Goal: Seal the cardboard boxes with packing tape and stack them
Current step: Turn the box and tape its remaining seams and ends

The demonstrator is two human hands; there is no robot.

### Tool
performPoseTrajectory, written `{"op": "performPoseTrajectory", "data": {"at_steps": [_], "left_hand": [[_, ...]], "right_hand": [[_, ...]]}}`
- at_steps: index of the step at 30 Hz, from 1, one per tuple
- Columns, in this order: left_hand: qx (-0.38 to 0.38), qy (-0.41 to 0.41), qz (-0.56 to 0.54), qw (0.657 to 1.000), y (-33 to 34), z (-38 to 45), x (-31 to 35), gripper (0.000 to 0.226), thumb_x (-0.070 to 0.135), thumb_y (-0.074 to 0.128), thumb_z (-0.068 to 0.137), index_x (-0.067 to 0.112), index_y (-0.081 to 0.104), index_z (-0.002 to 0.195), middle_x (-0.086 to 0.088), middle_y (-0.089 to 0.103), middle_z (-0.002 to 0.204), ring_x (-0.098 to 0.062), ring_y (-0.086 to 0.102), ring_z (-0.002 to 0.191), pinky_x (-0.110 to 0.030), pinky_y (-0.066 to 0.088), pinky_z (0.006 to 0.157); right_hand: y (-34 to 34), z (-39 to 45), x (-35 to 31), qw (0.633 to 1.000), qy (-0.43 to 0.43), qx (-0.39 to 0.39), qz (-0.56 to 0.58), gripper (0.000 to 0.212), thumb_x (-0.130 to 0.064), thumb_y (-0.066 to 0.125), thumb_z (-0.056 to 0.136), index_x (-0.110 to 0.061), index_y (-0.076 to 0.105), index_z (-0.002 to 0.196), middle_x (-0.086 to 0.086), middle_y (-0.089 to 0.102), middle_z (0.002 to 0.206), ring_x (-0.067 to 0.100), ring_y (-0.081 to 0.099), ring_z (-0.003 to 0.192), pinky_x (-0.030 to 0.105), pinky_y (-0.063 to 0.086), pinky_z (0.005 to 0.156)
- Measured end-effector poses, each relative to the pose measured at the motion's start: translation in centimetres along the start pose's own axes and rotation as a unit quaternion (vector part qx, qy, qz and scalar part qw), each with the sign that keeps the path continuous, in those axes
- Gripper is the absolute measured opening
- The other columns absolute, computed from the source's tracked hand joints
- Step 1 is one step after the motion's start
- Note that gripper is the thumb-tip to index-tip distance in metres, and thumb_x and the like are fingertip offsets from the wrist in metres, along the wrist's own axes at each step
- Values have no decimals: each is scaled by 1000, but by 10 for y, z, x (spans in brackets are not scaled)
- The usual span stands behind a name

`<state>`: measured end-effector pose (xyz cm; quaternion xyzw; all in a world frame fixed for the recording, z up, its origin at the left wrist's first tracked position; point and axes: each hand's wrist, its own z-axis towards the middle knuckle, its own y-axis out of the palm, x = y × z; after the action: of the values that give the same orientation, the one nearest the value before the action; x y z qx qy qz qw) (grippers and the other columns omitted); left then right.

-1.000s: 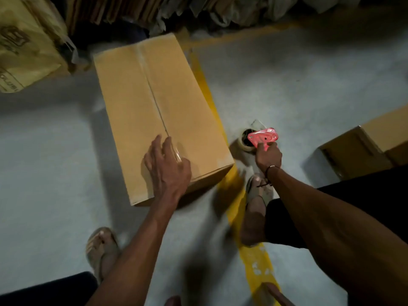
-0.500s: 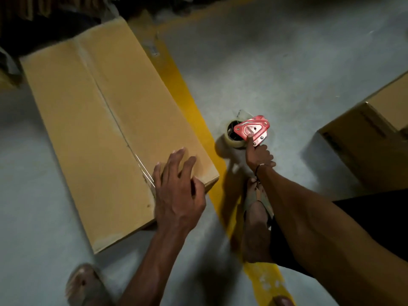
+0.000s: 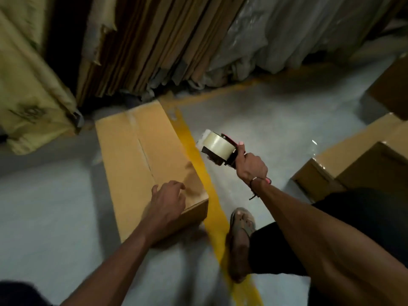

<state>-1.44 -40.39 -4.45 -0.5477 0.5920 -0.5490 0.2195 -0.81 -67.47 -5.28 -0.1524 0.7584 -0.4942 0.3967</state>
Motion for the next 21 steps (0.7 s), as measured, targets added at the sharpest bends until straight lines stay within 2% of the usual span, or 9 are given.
{"op": "performPoseTrajectory", "data": {"at_steps": [3,5,7,9,12,15,17,21], "left_hand": [[36,-12,-24,999,-46,-38,-9,33,29,48,97,21,67,123,-1,68,127,-24,61,119,-42,41,106],[56,-20,-67,996,-69,-72,-22,26,25,53,97,20,71,115,0,72,118,-22,65,110,-39,49,96],[65,-44,-131,988,-86,-104,-34,18,22,58,100,20,75,107,2,73,110,-16,66,101,-32,51,86],[66,-83,-224,969,-101,-131,-38,21,25,57,103,20,78,101,5,75,106,-12,68,96,-30,51,83],[64,-120,-403,905,-117,-162,-34,32,27,47,109,18,77,102,5,78,106,-15,73,100,-35,54,86],[57,-148,-536,829,-123,-181,-27,39,31,41,112,10,74,108,-2,80,105,-25,74,104,-40,56,88],[43,-173,-603,777,-121,-193,-24,42,34,40,112,5,70,118,-8,79,108,-26,75,103,-38,57,84],[-6,-179,-690,701,-114,-211,-18,48,43,41,111,7,67,127,-13,77,115,-27,75,103,-36,59,78]], "right_hand": [[-39,-31,-30,996,-71,-43,28,98,-76,-4,94,-14,68,72,5,69,72,28,65,72,38,53,72],[-60,-57,-50,985,-121,-102,73,103,-77,-8,93,-15,70,66,1,70,65,22,67,65,38,57,75],[-79,-95,-66,960,-148,-186,146,106,-80,-6,92,-12,71,67,1,68,63,18,60,59,36,52,67],[-94,-132,-73,922,-140,-279,228,109,-88,-2,86,-15,79,77,4,65,68,18,50,61,34,41,58],[-105,-176,-77,873,-122,-365,298,110,-87,3,87,-10,80,97,2,64,69,11,42,57,25,31,49],[-103,-202,-88,845,-110,-405,332,110,-87,4,86,-6,78,93,3,55,66,11,41,53,25,28,49],[-98,-212,-96,832,-117,-426,335,115,-91,3,83,-6,80,90,6,53,68,12,40,55,28,26,52],[-92,-222,-104,825,-139,-444,319,126,-98,5,76,2,77,102,7,52,67,14,40,58,28,26,53]]}}
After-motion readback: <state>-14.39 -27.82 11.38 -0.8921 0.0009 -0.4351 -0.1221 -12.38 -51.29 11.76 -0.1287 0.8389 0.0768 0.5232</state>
